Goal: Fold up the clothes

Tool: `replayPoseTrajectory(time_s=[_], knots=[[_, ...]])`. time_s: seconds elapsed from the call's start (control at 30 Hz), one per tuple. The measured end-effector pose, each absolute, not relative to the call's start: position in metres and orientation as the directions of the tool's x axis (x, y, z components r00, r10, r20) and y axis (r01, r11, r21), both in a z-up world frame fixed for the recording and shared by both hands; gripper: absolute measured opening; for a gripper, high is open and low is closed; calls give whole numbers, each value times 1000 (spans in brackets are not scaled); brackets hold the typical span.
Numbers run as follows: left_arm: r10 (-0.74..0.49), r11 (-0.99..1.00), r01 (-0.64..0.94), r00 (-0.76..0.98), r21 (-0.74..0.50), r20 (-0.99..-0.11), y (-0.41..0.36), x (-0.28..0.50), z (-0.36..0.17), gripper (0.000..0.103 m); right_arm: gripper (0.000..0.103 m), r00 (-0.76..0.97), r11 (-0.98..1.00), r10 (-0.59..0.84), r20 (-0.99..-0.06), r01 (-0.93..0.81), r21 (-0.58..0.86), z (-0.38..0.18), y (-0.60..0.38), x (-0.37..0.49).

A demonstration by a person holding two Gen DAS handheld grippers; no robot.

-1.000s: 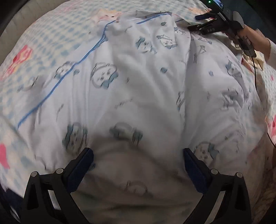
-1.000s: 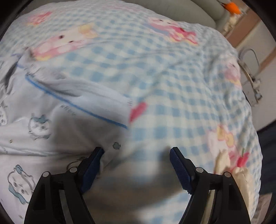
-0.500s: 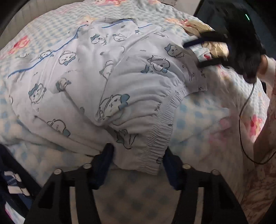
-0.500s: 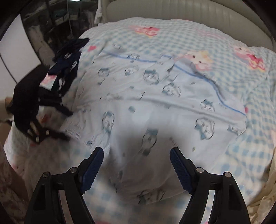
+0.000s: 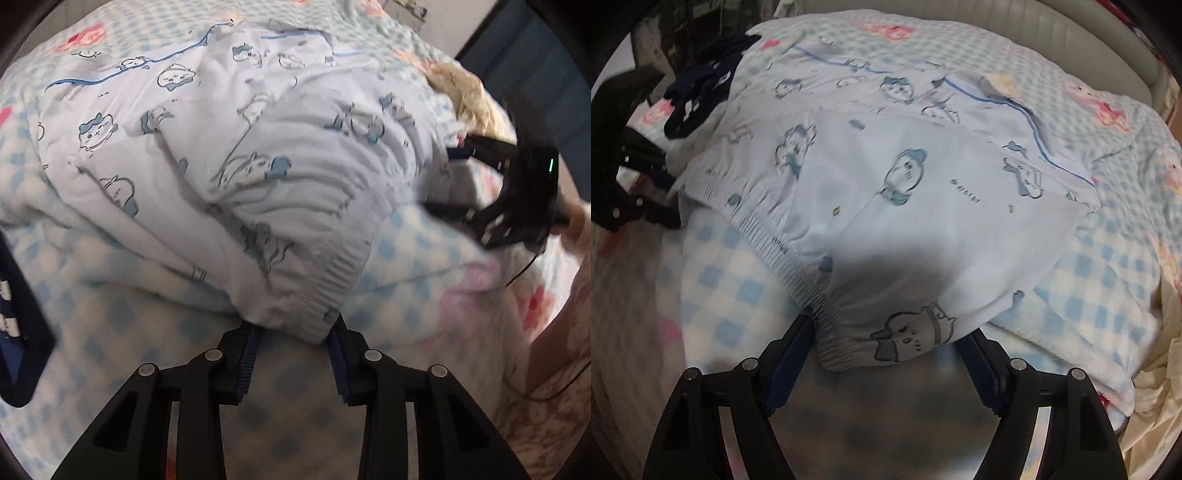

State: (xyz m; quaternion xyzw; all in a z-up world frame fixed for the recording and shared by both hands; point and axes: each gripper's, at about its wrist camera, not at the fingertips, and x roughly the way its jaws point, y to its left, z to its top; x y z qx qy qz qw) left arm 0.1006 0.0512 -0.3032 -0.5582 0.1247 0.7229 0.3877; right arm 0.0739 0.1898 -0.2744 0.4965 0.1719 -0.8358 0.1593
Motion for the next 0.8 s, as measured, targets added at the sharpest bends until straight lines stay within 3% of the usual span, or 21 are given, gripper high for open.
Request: replayPoseTrajectory(time_s=[0.03, 0.07, 0.1, 0.17, 0.2, 0.23, 0.4, 0.57, 0.7, 0.8], knots=[[417, -667, -705, -83, -243, -905, 54, 100, -303, 32, 78, -466, -887, -91, -880, 439, -141, -279, 189, 73], [408, -660, -717, -92, -224, -908, 56, 99, -301, 24, 78, -476, -884, -87, -875, 442, -152, -283, 189, 73], [396, -647, -736, -103, -197, -912, 57, 100, -296, 15, 69, -461, -894, -102, -882, 431, -122, -286, 193, 68], [378, -613, -776, -125, -146, -917, 60, 100, -283, 11, 42, -417, -924, -145, -897, 382, -28, -279, 207, 56], [378, -586, -800, -134, -125, -916, 63, 100, -272, 10, 18, -404, -932, -165, -900, 362, 8, -271, 214, 52], [379, -559, -823, -142, -103, -914, 66, 100, -261, 10, 9, -395, -934, -186, -900, 355, 37, -261, 220, 51], [368, -401, -916, -140, -21, -919, 81, 102, -224, 8, 8, -325, -914, -313, -893, 359, 190, -214, 243, 53], [300, -244, -969, -48, -28, -953, 81, 122, -232, 8, 8, -194, -879, -397, -897, 362, 311, -223, 252, 75], [232, -202, -977, 14, -63, -972, 83, 138, -263, 8, 8, -133, -888, -336, -932, 375, 267, -247, 240, 97], [169, -231, -972, 11, -50, -986, 79, 145, -290, 8, 11, -145, -887, -216, -966, 442, 132, -264, 217, 112]])
